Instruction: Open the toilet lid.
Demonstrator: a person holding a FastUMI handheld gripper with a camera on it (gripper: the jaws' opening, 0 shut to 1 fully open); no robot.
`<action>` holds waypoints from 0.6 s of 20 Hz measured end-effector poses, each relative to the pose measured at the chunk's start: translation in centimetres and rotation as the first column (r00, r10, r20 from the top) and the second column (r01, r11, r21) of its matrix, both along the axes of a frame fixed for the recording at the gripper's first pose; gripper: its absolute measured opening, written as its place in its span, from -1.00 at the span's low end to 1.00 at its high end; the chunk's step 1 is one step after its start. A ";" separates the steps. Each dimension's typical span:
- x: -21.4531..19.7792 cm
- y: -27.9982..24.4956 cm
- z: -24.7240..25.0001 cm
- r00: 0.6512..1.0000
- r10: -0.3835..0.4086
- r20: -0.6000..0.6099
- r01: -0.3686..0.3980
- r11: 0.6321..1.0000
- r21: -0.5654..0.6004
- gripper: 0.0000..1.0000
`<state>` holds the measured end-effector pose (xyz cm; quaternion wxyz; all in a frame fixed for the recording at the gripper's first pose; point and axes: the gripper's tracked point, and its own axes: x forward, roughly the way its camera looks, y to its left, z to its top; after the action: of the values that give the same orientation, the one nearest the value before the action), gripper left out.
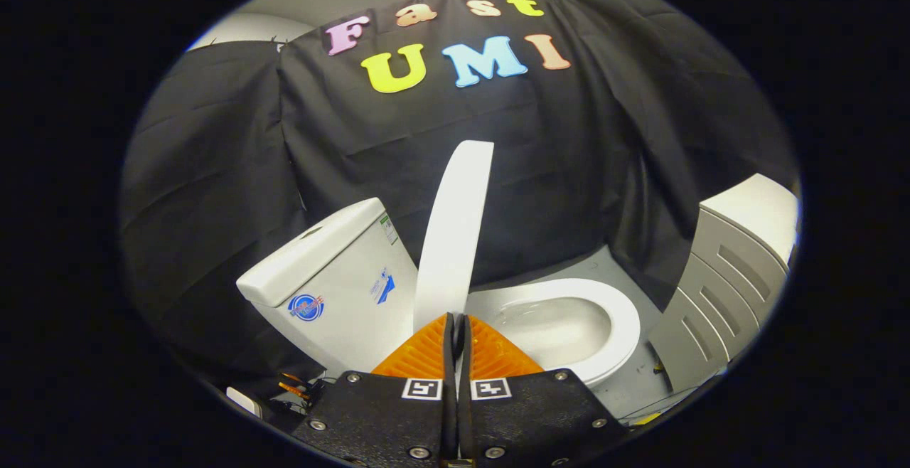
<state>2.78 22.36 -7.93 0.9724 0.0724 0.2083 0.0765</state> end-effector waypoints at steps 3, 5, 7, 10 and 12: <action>0.2 1.7 0.7 1.000 0.026 0.017 -0.027 1.000 0.010 -0.99; 0.2 2.8 1.1 0.999 0.045 0.024 -0.045 0.999 0.014 -0.99; 0.3 3.8 1.3 0.998 0.062 0.028 -0.062 0.998 0.008 -0.99; 0.3 5.3 1.5 0.997 0.069 0.034 -0.070 0.998 0.012 -0.99; 0.3 6.1 1.7 0.996 0.075 0.044 -0.075 0.997 0.005 -0.99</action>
<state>3.12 28.47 -6.23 0.9729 0.0662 0.1893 0.1153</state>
